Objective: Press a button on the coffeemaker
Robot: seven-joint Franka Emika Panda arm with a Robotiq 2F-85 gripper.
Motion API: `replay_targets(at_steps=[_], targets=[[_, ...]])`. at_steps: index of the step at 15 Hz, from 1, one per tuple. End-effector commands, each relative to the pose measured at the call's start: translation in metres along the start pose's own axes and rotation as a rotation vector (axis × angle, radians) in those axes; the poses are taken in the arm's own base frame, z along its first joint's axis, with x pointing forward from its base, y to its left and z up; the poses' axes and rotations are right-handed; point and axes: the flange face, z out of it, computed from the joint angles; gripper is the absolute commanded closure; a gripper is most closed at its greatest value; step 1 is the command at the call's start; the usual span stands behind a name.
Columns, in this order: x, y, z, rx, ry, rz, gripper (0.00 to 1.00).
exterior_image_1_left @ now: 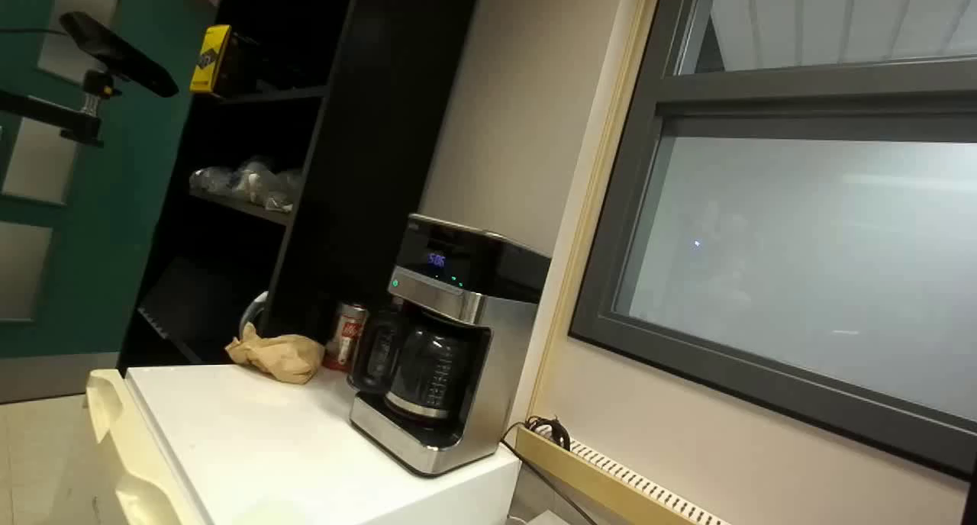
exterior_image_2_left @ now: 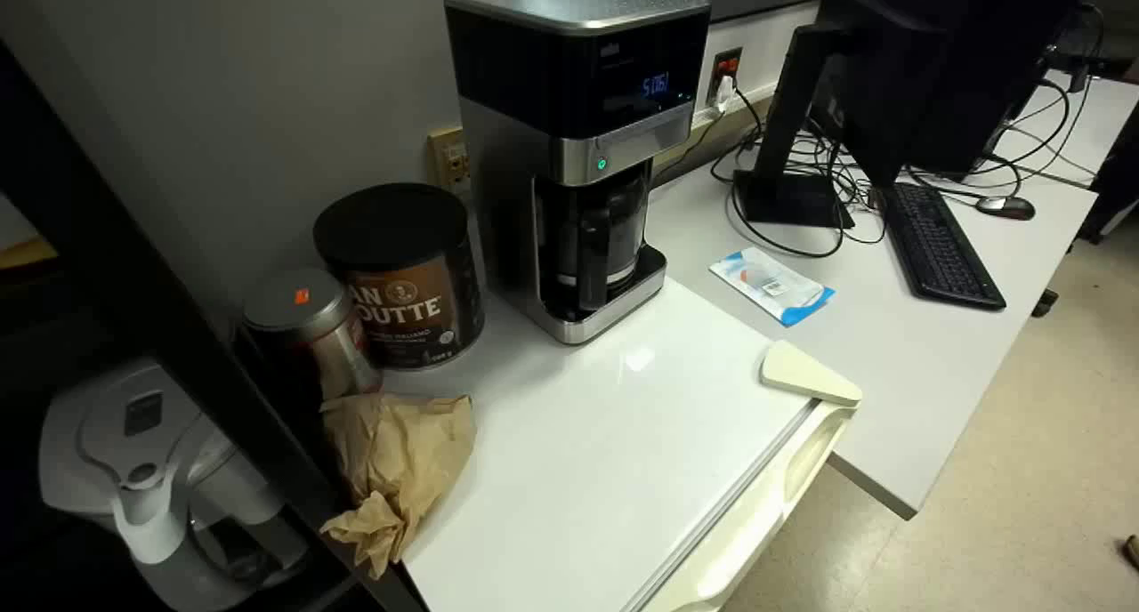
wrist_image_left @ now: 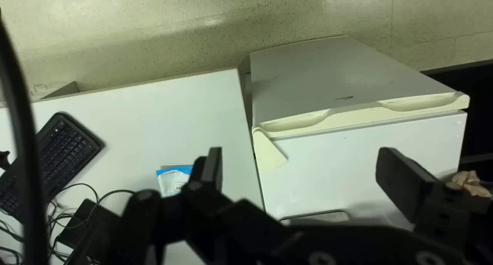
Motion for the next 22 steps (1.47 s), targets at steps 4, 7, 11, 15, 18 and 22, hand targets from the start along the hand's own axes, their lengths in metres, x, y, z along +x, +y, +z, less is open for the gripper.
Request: replay_targets(at_steps=[4, 7, 11, 15, 18, 22], targets=[[0.0, 0.0, -0.001, 0.0, -0.001, 0.0, 0.0], [0.0, 0.0, -0.001, 0.0, -0.001, 0.0, 0.0], [0.004, 0.003, 0.006, -0.022, -0.018, -0.036, 0.0], [0.016, 0.008, 0.026, -0.095, -0.061, -0.106, 0.0], [0.026, 0.013, 0.043, -0.191, -0.085, -0.197, 0.0], [0.039, 0.018, 0.063, -0.344, -0.115, -0.361, 0.0]])
